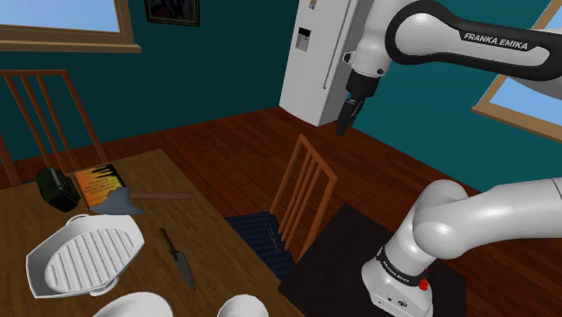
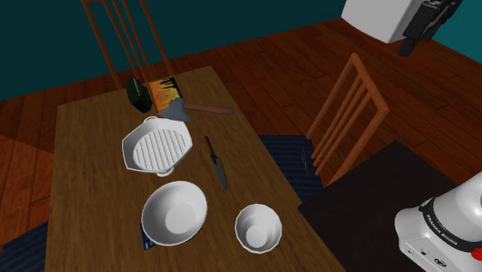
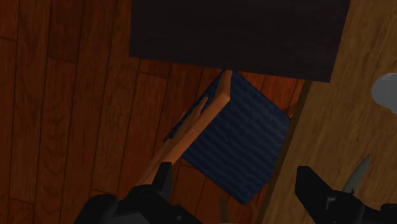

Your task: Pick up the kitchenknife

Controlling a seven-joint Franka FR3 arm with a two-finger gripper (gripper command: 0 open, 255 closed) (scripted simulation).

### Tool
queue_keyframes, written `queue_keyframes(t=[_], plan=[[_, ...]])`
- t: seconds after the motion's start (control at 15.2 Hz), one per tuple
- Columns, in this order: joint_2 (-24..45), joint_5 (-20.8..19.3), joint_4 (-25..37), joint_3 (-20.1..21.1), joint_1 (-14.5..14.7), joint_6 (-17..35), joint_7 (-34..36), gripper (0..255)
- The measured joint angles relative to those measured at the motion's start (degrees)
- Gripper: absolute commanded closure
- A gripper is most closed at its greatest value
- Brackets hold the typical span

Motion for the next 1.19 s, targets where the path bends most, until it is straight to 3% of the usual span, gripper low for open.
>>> queue_keyframes(t=[0.2, 0.73, 1.19], plan=[[1.3, 0.8, -0.7, 0.8, 0.4, 2.0, 1.0, 0], [7.5, 5.4, -6.9, 6.4, 3.4, 14.7, 7.4, 0], [18.9, 8.1, -7.0, 11.3, 5.5, 26.7, 12.6, 0]])
